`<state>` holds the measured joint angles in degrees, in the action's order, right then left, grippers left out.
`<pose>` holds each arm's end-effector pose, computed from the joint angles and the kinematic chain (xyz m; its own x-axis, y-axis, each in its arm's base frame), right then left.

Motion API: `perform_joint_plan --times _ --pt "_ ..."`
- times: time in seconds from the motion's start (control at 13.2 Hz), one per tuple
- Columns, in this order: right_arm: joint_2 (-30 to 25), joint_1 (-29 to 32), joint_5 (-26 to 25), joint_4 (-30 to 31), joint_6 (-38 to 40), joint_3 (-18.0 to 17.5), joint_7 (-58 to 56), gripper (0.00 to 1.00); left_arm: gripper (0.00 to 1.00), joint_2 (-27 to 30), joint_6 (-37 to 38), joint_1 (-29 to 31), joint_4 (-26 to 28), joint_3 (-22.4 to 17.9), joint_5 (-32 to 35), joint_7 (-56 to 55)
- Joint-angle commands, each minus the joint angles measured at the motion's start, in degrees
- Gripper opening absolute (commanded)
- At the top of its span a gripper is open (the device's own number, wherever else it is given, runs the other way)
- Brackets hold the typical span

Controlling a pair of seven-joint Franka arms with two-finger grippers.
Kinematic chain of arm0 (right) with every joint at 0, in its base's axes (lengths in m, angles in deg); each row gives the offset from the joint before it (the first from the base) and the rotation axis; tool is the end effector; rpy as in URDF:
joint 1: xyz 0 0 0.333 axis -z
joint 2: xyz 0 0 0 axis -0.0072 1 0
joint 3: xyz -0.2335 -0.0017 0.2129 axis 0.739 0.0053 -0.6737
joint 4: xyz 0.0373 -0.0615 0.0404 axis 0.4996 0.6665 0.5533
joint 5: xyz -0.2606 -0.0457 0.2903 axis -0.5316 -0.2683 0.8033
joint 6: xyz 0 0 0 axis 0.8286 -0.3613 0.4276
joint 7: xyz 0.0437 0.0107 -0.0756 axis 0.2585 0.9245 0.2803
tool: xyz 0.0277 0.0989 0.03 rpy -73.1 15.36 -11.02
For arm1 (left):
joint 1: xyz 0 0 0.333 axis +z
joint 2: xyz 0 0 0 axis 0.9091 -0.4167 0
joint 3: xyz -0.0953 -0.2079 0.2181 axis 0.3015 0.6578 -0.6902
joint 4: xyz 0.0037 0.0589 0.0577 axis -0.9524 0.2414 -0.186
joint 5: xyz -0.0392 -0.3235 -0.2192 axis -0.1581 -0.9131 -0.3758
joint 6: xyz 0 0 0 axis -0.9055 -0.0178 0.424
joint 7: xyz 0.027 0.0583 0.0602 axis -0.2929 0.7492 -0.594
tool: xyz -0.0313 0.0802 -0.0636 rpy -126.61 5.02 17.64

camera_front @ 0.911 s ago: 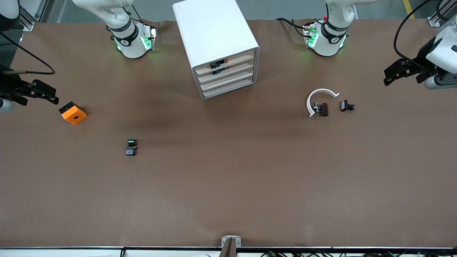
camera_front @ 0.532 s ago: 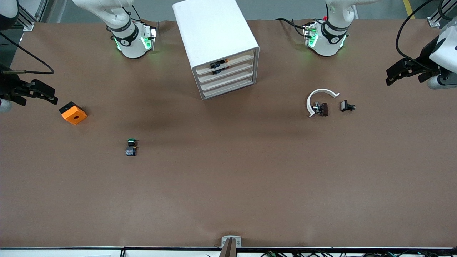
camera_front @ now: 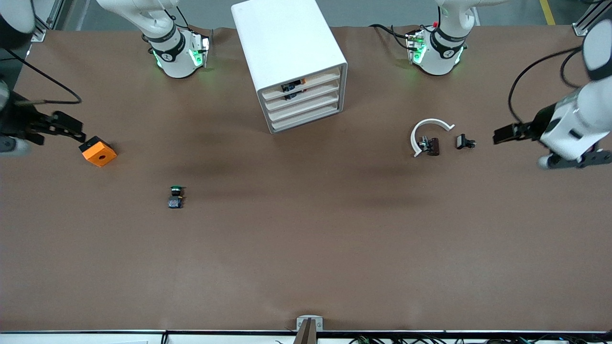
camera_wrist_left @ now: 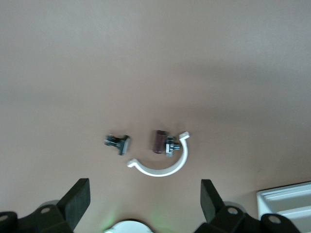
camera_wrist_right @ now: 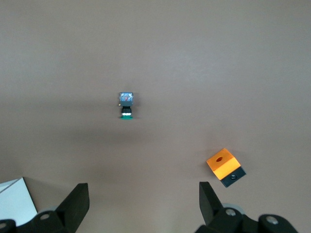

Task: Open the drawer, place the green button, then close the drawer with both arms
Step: 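Reach the right gripper to the button while the left gripper reaches the drawer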

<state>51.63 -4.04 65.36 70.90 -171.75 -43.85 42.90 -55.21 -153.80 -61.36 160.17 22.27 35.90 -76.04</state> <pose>0.5736 -0.0011 0.5737 0.9937 0.0776 -0.0808 0.0784 -0.9969 0.0069 0.5820 -0.0353 0.5101 0.9598 0.1401 -0.2434 0.1496 -0.9885 0.0209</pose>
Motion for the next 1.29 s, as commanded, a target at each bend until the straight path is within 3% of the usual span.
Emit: perform_joint_plan --times 0.0,0.3,0.68,0.84,1.06,1.22 --pt "7.25 -2.92 -1.31 -1.24 -1.82 0.03 -0.29 1.00 1.00 -9.04 -0.21 -1.11 -3.66 1.32 -4.89 -13.54" --pt "9.98 -3.28 -0.26 -0.98 -6.50 -0.06 0.24 1.00 1.00 -19.86 -0.66 -8.65 -6.21 1.50 -8.43 -36.14" --pt "16.75 -3.98 -0.70 -0.98 -8.77 -0.06 0.32 1.00 1.00 -32.00 -3.02 -20.60 -10.70 1.58 -9.40 -74.81" --pt "17.98 -3.98 -0.17 2.08 -14.98 -0.06 0.76 1.00 1.00 -34.81 -3.12 -25.44 -10.70 1.50 -14.64 -85.37" --pt "18.69 -4.16 -0.08 11.74 -31.40 -0.14 1.46 1.00 1.00 -37.72 -3.21 -28.69 -10.78 1.50 -28.43 -95.60" --pt "21.14 -4.94 -0.08 14.92 -39.50 -0.14 7.41 1.00 1.00 -39.03 -3.21 -31.94 -10.70 1.50 -33.82 -101.56"
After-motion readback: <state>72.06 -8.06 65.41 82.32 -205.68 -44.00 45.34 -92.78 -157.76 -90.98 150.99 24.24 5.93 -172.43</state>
